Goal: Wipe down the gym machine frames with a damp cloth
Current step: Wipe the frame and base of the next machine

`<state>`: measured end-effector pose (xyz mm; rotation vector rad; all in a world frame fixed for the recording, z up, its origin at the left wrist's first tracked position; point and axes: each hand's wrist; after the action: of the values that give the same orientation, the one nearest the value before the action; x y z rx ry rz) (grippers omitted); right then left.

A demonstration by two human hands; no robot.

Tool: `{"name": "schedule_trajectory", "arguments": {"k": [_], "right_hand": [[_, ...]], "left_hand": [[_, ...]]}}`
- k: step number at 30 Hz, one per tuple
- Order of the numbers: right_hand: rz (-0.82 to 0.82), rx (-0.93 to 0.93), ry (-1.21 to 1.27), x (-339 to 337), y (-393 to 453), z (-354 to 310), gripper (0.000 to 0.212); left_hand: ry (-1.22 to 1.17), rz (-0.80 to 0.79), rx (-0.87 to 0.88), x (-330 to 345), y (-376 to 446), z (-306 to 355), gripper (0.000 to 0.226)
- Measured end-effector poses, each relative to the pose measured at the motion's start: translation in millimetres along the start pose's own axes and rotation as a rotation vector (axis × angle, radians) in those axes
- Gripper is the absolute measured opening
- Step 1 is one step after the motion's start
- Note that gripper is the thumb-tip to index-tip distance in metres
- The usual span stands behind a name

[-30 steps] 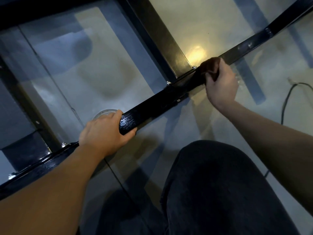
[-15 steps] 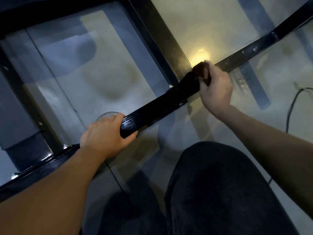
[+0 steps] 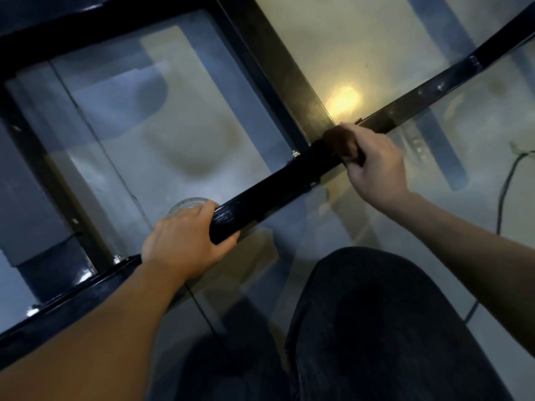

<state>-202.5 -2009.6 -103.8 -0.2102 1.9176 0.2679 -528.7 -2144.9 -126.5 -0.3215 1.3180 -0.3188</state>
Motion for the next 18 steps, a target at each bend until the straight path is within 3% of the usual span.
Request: {"name": "schedule_trajectory", "arguments": {"k": [2,7,9,15,18], "right_hand": [[-0.007,-0.037,-0.04,-11,2,17,0.058],[0.233,0.451,-0.008,-11,56,35,0.047],[0.211,0.379,-0.011,0,47,11,0.055],[-0.056,-0.142,0.045,13,-29,-33,0.075],[0.022,-0.028,-0.028,6,-10,10,0.072]], "left_hand": [[0.003,0.002,0.001,1,0,0,0.055],[0.013,0.014,-0.004,1,-1,1,0.053],[0.014,0.017,0.0,1,-1,1,0.053],[-0.014,0.032,-0.006,2,-1,1,0.053],[-0.011,0.041,0.009,5,0,-2,0.052]]}}
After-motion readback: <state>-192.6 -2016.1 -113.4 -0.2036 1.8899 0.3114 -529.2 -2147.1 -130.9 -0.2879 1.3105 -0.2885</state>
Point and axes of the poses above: each hand's wrist, its own y-axis towards the middle knuckle, its own x-axis out of the palm, z = x × y, and after that the axes turned 5 degrees about y, right-handed
